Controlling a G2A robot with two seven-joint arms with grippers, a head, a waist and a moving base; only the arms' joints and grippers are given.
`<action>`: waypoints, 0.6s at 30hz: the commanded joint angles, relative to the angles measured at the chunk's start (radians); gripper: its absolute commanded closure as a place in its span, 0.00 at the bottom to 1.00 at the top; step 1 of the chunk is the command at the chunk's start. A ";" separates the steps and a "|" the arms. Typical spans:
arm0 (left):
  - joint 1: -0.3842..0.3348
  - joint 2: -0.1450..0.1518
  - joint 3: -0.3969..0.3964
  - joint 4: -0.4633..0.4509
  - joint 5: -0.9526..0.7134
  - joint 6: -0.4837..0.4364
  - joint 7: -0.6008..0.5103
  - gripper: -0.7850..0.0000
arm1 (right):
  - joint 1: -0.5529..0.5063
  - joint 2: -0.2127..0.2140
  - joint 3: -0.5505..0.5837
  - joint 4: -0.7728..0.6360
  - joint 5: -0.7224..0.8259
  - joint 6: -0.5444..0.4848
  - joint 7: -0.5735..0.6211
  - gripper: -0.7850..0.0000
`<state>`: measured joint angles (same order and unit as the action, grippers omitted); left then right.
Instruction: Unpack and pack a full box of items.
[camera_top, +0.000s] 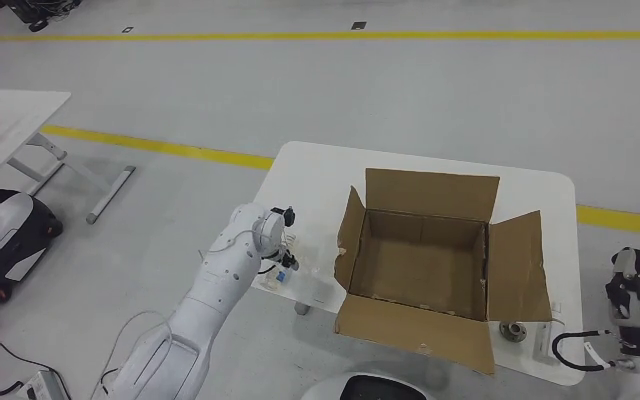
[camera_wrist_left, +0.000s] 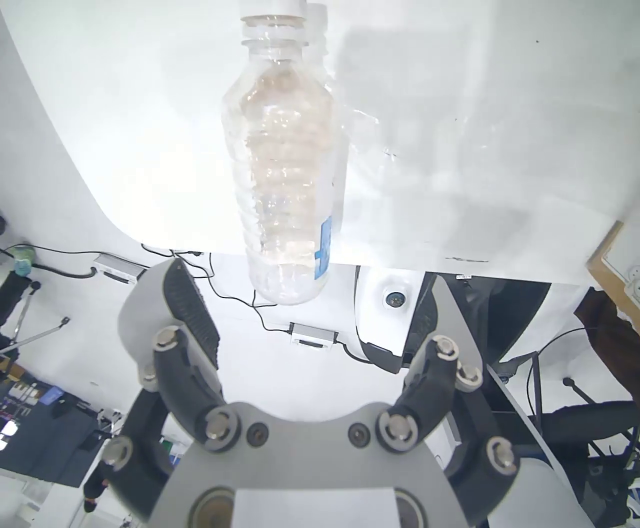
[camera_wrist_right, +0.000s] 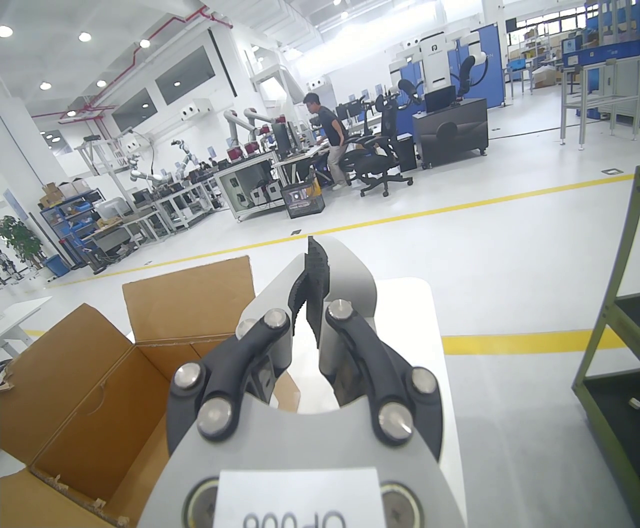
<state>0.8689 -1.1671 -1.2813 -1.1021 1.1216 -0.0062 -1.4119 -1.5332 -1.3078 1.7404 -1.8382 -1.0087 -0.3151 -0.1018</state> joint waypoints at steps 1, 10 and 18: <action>-0.015 -0.002 0.011 0.047 0.006 -0.007 0.025 0.00 | 0.000 0.000 0.000 0.000 0.000 0.000 0.000 1.00; -0.062 -0.011 0.050 0.211 0.003 -0.064 0.132 0.00 | 0.000 0.000 0.000 0.000 0.000 0.000 0.000 1.00; -0.098 -0.018 0.059 0.325 -0.050 -0.110 0.167 0.01 | 0.000 0.000 0.000 0.000 0.000 0.000 0.000 1.00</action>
<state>0.7742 -1.1846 -1.2244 -0.7869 1.0758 -0.1120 -1.2468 -1.5332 -1.3078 1.7404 -1.8382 -1.0087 -0.3151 -0.1018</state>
